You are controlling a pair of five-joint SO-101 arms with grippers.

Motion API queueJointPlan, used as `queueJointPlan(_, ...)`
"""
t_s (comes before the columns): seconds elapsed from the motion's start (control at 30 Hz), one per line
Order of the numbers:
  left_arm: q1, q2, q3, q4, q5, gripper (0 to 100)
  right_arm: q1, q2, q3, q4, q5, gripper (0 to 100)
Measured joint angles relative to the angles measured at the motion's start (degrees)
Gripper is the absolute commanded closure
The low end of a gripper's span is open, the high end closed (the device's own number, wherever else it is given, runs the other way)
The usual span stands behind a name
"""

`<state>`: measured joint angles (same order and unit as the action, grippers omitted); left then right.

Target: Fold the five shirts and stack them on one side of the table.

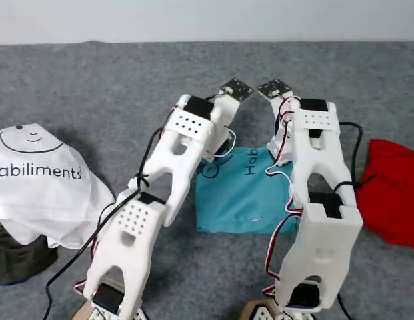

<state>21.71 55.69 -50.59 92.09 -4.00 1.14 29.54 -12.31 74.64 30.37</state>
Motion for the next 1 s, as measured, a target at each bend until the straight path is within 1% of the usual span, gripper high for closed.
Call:
queueJointPlan(0.2, -0.7, 7.1, -9.8, 1.5, 1.4, 100, 0.2, 0.0, 0.0, -1.1, -1.1, 98.9)
queueJointPlan(0.3, -2.5, 9.7, -13.6, 3.2, 1.7, 100, 1.8, 0.0, 0.0, -2.8, -2.9, 98.9)
queueJointPlan(0.5, -5.9, 12.0, -19.9, 6.5, 1.7, 100, 3.8, 0.0, 0.0, -3.2, -3.5, 98.9)
queueJointPlan(0.63, -5.9, 11.8, -20.7, 6.7, 1.7, 100, 4.0, 0.0, 0.0, -2.0, -3.6, 98.9)
queueJointPlan(0.77, -5.4, 7.5, -20.7, 6.8, 1.8, 100, 4.0, -2.5, 0.0, 0.7, -3.6, 98.9)
queueJointPlan(0.87, -3.1, 3.5, -20.3, 6.8, 1.8, 100, 4.0, -5.7, 0.0, 1.9, -3.6, 98.9)
queueJointPlan(1.0, 0.6, 1.1, -15.4, 6.8, 2.8, 100, 4.0, -6.7, 0.0, 2.1, -3.6, 98.9)
